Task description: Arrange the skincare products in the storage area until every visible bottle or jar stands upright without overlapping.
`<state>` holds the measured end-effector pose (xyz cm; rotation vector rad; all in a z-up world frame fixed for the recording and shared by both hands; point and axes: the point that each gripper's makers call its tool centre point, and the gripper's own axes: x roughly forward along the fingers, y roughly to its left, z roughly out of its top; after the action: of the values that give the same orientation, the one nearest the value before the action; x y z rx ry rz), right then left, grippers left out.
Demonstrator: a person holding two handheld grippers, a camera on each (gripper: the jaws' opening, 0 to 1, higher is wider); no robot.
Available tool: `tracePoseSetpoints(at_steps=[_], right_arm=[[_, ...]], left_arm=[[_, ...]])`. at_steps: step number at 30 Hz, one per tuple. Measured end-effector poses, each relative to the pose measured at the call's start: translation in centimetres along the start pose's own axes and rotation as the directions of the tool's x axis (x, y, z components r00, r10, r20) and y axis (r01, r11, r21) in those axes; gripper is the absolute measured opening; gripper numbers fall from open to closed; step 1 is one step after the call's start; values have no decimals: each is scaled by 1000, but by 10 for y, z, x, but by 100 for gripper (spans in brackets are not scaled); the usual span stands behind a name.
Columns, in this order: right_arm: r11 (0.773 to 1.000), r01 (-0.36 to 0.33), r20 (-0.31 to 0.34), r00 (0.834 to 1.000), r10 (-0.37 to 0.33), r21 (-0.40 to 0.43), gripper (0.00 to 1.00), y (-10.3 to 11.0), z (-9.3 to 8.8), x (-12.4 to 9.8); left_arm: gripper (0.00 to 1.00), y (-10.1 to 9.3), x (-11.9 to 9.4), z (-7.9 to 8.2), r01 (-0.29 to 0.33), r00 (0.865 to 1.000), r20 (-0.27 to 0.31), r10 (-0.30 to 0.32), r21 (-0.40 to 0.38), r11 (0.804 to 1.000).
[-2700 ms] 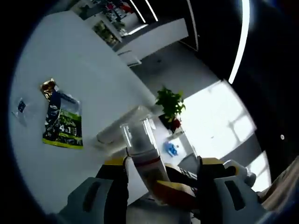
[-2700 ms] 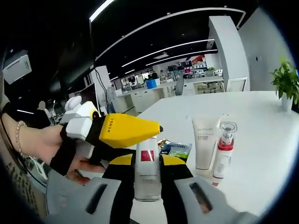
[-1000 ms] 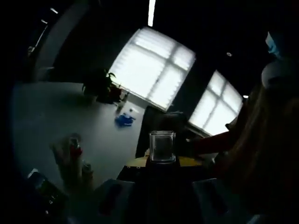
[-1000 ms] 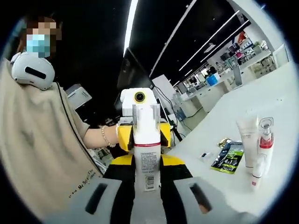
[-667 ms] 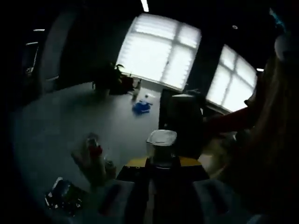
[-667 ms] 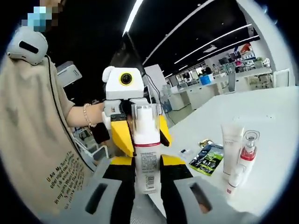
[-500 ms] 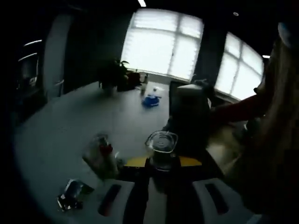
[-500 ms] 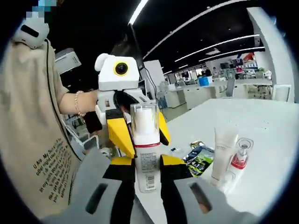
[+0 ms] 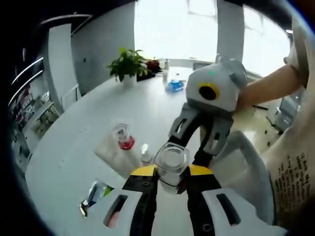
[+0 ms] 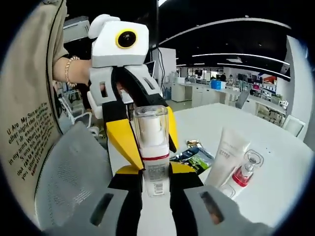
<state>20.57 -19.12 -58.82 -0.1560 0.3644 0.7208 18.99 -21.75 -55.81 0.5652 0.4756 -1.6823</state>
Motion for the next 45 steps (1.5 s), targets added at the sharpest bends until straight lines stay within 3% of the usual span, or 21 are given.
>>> tracePoseSetpoints(at_steps=[8, 13, 20, 31, 45], right_arm=[[998, 39, -66, 997, -36, 47, 22, -9, -19, 4], [997, 60, -98, 994, -55, 52, 32, -13, -27, 4], [995, 85, -134, 988, -76, 56, 33, -12, -41, 2], [975, 184, -175, 971, -160, 127, 37, -14, -65, -10], [939, 290, -235, 941, -244, 187, 54, -17, -90, -21]], left_arm=[[19, 6, 16, -7, -30, 999, -12, 29, -14, 999], [18, 6, 25, -14, -30, 999, -12, 29, -32, 999], [16, 8, 38, -25, -27, 1000, -16, 26, -63, 998], [16, 15, 61, -47, -5, 1000, -28, 4, -38, 999], [16, 23, 77, -59, 63, 998, -18, -63, 48, 997]])
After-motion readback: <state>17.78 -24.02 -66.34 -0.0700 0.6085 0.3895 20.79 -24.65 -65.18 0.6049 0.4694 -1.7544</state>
